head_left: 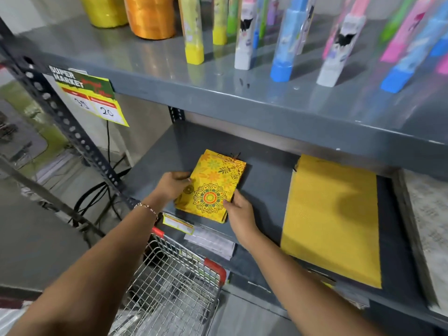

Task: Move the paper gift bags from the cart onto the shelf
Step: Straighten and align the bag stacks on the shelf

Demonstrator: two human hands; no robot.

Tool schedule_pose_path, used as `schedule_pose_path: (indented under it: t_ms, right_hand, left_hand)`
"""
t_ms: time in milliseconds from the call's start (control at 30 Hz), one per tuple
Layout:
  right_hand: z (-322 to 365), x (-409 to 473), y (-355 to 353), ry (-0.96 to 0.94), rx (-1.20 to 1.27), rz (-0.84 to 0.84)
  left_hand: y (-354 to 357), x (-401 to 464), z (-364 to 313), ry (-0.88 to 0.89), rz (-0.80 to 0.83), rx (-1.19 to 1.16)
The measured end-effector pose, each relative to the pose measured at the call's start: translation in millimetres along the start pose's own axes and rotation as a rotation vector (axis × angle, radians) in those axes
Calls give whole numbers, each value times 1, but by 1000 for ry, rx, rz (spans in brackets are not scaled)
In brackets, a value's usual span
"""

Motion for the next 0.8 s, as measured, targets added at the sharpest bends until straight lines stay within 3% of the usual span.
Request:
schedule_pose_path:
  t_ms: [333,633,700,800]
  right_hand:
    - [13,-26,9,21,-169,-26]
    - [2,-27,10,-3,-330,-30]
    - [-18,-16,9,-35,-310,-12]
    - [-42,-1,11,-70,-361,34]
  left_hand:
    - [7,-5,-1,104,74,114]
    - [-4,-4,4,0,-57,130]
    - [-7,-3,10,-89,-68,21]
    - [-4,-9,22,-224,41,-282]
Point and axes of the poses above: each hand's wrist, its own x-axis towards the middle knuckle, its own y-axis out of the palm, z = x × y, the point moved 7 cm from there along x, towards the middle knuckle, and after that the axes turned 2 degrees about -z, right-handed, at the moved point
